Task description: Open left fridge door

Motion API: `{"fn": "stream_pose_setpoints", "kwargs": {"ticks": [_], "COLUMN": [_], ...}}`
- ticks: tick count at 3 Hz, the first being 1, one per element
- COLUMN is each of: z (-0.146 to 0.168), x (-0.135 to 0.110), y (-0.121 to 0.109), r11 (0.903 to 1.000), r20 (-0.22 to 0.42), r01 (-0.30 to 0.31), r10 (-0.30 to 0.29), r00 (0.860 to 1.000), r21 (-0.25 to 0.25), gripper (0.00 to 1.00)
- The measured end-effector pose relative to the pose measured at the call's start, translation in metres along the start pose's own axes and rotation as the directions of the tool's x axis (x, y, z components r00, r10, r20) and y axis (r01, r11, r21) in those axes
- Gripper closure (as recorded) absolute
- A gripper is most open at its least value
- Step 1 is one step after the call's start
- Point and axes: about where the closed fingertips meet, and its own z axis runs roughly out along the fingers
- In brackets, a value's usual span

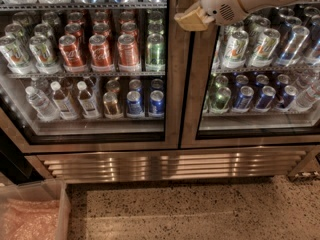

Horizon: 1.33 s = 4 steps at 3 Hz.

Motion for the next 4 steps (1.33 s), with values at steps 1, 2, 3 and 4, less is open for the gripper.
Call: {"fn": "stream_pose_setpoints", "kwargs": {"ticks": [1, 2, 3, 4], "z": [-0.0004, -0.0006, -0.0008, -0.0007], "x": [0.0002, 0.0003, 0.0006, 0.0005], "y": [-0.0005, -0.0009, -0.0014, -0.0014], "r11": [1.0000, 1.0000, 1.0000, 1.0000], "r20": [0.002, 0.004, 0.007, 0.007], "r01": [-0.003, -0.006, -0.009, -0.009], "r10": [0.003, 0.006, 0.009, 0.009], "r00": [1.000, 1.000, 1.000, 1.000], "r21": [0.001, 0.003, 0.004, 0.004], "gripper": [1.00, 1.00, 1.00, 0.81]}}
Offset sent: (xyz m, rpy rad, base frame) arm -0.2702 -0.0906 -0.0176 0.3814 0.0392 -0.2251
